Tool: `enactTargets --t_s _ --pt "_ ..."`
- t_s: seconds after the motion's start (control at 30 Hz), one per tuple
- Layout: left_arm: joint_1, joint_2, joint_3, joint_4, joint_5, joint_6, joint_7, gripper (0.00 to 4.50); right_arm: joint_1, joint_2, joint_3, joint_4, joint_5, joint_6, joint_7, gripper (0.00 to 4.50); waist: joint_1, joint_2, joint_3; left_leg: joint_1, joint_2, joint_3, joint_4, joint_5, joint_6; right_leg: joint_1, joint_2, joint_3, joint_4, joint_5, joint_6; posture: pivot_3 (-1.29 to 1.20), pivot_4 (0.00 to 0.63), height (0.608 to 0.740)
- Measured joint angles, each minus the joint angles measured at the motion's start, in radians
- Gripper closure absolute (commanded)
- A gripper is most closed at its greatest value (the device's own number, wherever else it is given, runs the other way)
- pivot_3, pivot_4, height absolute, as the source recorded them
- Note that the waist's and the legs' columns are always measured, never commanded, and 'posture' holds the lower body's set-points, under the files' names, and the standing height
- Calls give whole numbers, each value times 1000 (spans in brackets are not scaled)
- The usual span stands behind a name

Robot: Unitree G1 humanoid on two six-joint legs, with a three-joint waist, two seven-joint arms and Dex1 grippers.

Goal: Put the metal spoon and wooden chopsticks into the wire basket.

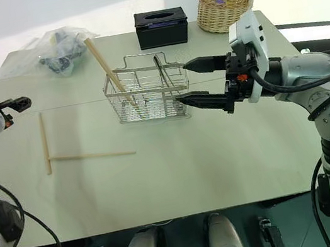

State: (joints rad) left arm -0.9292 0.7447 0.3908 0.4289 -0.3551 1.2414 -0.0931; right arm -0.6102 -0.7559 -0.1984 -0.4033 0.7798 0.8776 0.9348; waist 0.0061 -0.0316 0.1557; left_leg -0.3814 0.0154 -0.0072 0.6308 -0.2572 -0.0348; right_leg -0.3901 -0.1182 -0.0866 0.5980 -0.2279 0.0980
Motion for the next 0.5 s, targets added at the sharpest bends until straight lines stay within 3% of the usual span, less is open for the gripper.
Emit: enactTargets --t_s 0.27,0.5 --pt "-167 -3 -90 456 121 -77 5 0 43 19 13 -37 40 2 -64 445 5 0 0 -2 0 1 -1 0 0 -2 0 0 0 0 0 0 150 706" --pt "-199 -31 -180 686 200 -237 -69 0 141 7 -2 -132 119 30 -114 445 7 -1 0 -3 0 1 0 0 0 -3 0 0 0 0 0 0 150 706"
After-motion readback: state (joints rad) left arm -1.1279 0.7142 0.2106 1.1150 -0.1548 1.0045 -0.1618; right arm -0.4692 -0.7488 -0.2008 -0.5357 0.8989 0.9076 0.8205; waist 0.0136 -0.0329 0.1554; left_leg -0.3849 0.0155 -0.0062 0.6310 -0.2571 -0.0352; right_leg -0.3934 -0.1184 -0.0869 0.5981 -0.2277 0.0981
